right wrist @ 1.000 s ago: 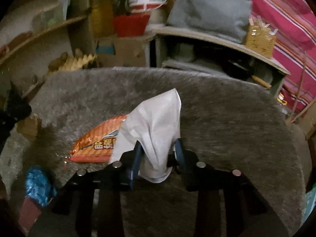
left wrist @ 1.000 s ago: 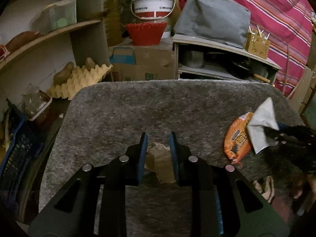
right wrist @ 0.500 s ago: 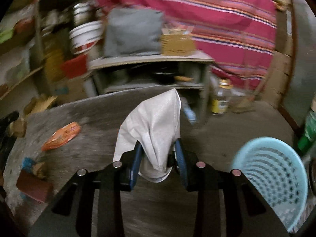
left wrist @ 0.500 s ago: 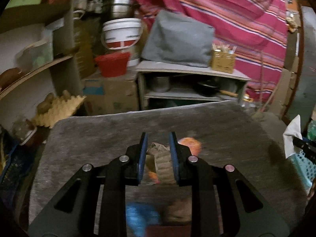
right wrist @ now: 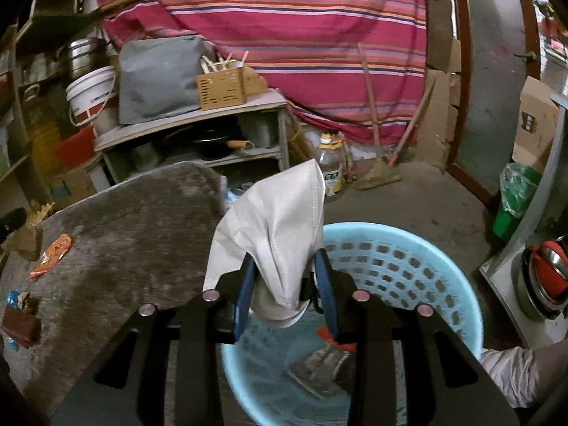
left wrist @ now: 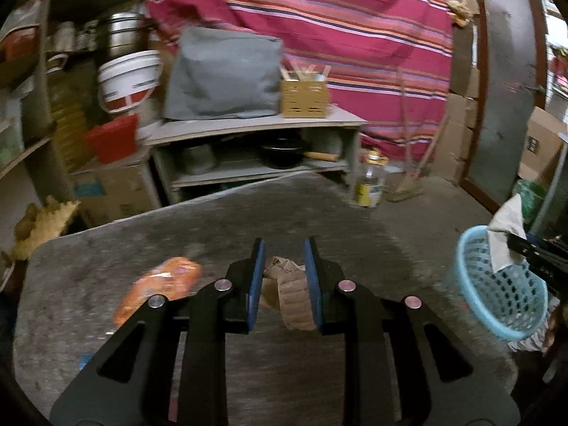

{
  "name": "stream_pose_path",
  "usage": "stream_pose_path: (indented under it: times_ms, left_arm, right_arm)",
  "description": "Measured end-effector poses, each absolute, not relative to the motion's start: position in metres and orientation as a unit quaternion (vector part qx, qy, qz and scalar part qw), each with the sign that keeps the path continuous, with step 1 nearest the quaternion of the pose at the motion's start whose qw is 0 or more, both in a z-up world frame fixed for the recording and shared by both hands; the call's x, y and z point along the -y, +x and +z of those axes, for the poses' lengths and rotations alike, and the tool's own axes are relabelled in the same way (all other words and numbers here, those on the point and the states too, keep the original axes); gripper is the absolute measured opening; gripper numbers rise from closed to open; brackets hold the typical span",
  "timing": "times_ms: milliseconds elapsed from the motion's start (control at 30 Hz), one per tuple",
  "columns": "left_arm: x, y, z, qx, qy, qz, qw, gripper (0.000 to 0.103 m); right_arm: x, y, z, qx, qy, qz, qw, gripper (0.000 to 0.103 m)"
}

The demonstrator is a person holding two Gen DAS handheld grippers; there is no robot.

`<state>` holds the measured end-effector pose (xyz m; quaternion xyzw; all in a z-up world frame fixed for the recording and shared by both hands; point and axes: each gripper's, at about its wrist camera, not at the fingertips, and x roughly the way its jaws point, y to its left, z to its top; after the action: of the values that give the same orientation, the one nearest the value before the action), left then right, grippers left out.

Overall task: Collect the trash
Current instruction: 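Carry the white cloth over the blue basket with the right tool while the left carries the brown paper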

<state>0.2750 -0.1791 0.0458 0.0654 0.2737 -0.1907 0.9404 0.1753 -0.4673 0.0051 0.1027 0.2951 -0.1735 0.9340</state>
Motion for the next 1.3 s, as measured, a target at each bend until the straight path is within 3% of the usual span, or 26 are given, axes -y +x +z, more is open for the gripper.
stream_pose_path:
  times_ms: [533, 1300]
  left_arm:
    - [0.299, 0.234, 0.035, -0.261, 0.094, -0.249, 0.928, 0.022]
    - [0.28, 0.222, 0.05, -0.251, 0.098, -0.212, 0.94, 0.022]
  right_arm:
    - [0.542, 0.138, -0.01, -0.297, 0.126, -0.177, 0.93, 0.035]
    - [0.504, 0.158, -0.004, -0.298, 0.104, -0.105, 0.943, 0.035]
